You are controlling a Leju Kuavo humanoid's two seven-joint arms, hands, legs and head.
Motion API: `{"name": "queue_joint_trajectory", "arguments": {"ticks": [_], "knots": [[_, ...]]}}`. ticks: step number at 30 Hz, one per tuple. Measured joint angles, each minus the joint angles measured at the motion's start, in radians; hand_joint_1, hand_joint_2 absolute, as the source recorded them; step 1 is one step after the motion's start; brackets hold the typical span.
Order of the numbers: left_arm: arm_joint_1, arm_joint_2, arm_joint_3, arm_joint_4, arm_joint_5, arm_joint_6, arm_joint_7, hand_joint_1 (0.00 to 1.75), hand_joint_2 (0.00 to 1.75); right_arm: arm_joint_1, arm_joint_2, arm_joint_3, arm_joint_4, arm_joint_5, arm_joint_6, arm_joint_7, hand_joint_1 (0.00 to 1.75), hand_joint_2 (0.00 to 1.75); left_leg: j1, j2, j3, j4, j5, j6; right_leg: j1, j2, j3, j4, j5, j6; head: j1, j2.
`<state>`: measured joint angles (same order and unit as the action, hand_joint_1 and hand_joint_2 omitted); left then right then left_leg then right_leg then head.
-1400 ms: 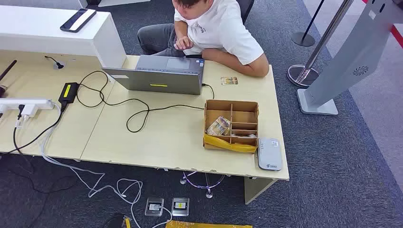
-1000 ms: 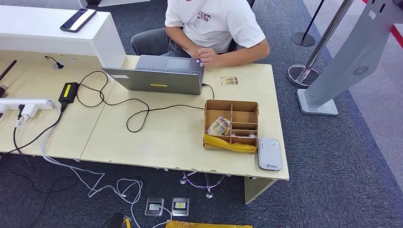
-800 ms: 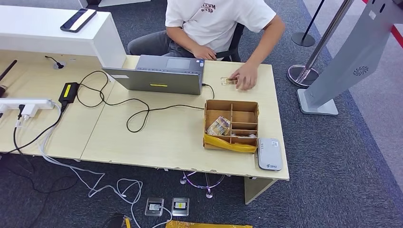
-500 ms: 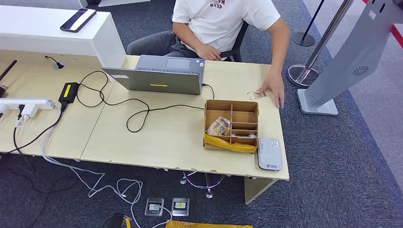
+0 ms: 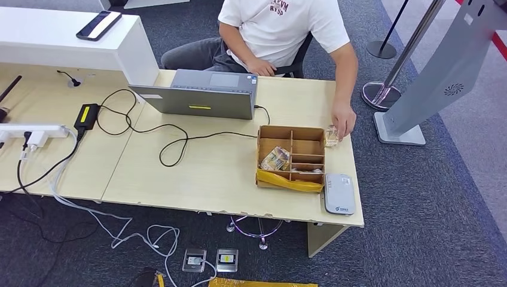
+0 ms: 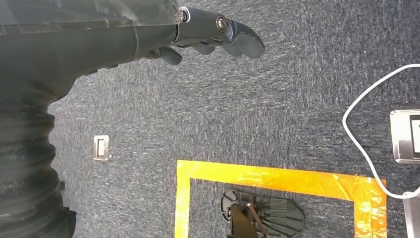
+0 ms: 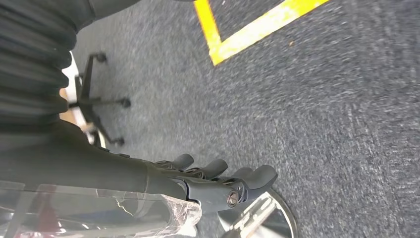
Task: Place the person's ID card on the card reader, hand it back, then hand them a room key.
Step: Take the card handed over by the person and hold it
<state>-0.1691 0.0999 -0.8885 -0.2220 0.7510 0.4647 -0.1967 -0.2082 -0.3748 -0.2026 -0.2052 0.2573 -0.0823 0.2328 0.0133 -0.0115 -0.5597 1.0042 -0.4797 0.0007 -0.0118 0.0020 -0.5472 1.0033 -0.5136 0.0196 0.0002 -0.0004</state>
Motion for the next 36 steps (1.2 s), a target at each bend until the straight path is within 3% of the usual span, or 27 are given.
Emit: {"name": "queue_joint_trajectory", "arguments": {"ticks": [8,14,19,27,31,36], "knots": [[0.0,0.003,0.0,0.0,-0.005,-0.006,-0.013,0.0,1.75,-0.057,-0.075,-0.056,-0.002,-0.048,-0.001,-0.007,0.0,1.75,-0.002,0.0,0.0,0.0,0.0,0.0,-0.001,0.0,0.0,0.0,0.001,0.001,0.0,0.0],[-0.002,0.007,0.0,0.0,-0.006,-0.006,-0.026,0.0,1.75,-0.207,-0.249,-0.118,-0.02,0.063,0.027,0.01,0.0,1.75,-0.006,0.001,0.0,0.0,0.002,0.003,-0.006,0.0,-0.001,0.001,0.002,0.003,0.0,0.0],[-0.001,0.008,0.0,0.0,-0.008,-0.006,-0.027,0.0,1.75,-0.266,-0.319,-0.146,-0.03,0.084,0.007,-0.012,0.0,1.75,-0.008,-0.002,-0.002,0.0,0.002,0.004,-0.007,-0.002,-0.002,0.002,0.002,0.003,0.0,0.0],[-0.005,0.013,0.0,0.0,-0.022,-0.009,-0.036,0.0,1.75,-0.582,-0.491,-0.138,-0.057,0.168,0.026,-0.035,0.0,1.75,-0.012,0.001,-0.002,0.0,0.004,0.005,-0.012,0.0,-0.006,0.006,0.003,0.004,-0.001,0.0],[-0.005,0.013,0.0,0.0,-0.024,-0.013,-0.038,0.0,1.75,-0.682,-0.528,-0.122,-0.065,0.177,0.026,-0.048,0.0,1.75,-0.011,-0.005,-0.004,0.0,0.005,0.007,-0.01,-0.005,-0.005,0.006,0.003,0.004,0.0,0.0],[-0.006,0.013,0.0,0.0,-0.027,-0.005,-0.048,0.0,1.75,-0.806,-0.527,-0.076,-0.073,0.232,0.03,-0.137,0.0,1.75,-0.013,-0.002,-0.008,0.0,0.005,0.007,-0.013,-0.003,-0.009,0.009,0.003,0.005,-0.001,0.0]]}}
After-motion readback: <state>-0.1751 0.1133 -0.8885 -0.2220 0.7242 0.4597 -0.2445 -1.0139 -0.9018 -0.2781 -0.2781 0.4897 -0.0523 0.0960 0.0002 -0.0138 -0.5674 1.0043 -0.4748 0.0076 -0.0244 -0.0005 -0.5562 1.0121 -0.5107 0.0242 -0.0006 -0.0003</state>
